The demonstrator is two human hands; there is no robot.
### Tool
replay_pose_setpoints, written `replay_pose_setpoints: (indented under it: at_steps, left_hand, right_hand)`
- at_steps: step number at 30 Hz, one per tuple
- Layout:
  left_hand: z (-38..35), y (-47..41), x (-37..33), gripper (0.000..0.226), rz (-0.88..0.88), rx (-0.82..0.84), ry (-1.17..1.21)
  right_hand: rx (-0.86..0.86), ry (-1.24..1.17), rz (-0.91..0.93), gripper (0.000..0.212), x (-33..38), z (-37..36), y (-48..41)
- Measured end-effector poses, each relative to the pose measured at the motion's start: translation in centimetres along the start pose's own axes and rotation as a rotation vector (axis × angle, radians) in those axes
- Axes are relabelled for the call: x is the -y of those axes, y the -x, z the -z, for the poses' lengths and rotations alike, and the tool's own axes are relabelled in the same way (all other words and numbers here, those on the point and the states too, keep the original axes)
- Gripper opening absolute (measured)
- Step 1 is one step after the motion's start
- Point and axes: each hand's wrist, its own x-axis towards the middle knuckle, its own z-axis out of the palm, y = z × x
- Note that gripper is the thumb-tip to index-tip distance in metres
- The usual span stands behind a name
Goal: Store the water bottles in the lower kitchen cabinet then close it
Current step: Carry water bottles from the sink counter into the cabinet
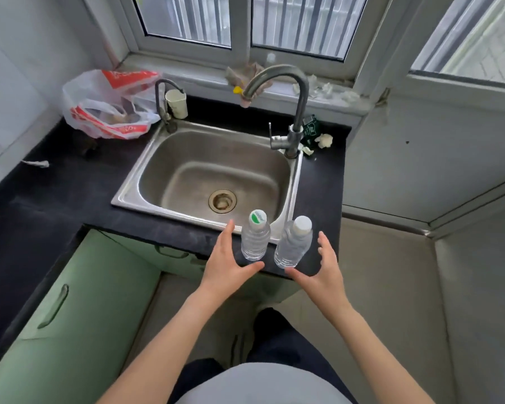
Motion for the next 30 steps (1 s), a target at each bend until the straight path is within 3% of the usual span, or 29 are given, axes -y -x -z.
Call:
replay_pose_setpoints:
  at_steps: [6,10,15,22,26,30]
  left_hand:
    - [-1.8,-4.2,-0.2,0.101,0.155,0.031,0.072]
    - [-2.8,-5.1,-0.1,0.062,0.183,0.018,0.071]
    - [-3.0,-4.8,-0.4,0.052,0.225,-0.074,0.132]
    - [1.0,-1.1,-0.9,0.046,0.323,-0.369,0.354]
    - [3.8,3.1,-1.2,0.053,0.387,-0.653,0.496]
    - [5.2,9.2,-0.5,0.041,0.467,-0.935,0.568]
  right_hand:
    - [0.231,0.032,0.05,0.093,-2.1,0.3,-5.3]
    - [0.274,-0.015,0.072,0.071,-1.6,-0.1,-6.3]
    - [0.287,-0.165,0.043,0.057,0.2,0.0,-6.5]
    - [0.446,-0.3,0.09,0.049,6.7,-0.3,-8.1]
    - [0.648,-0.396,0.144,0.042,11.6,-2.6,-8.1]
    - [0.858,-0.404,0.22,0.032,14.7,-6.2,-6.2]
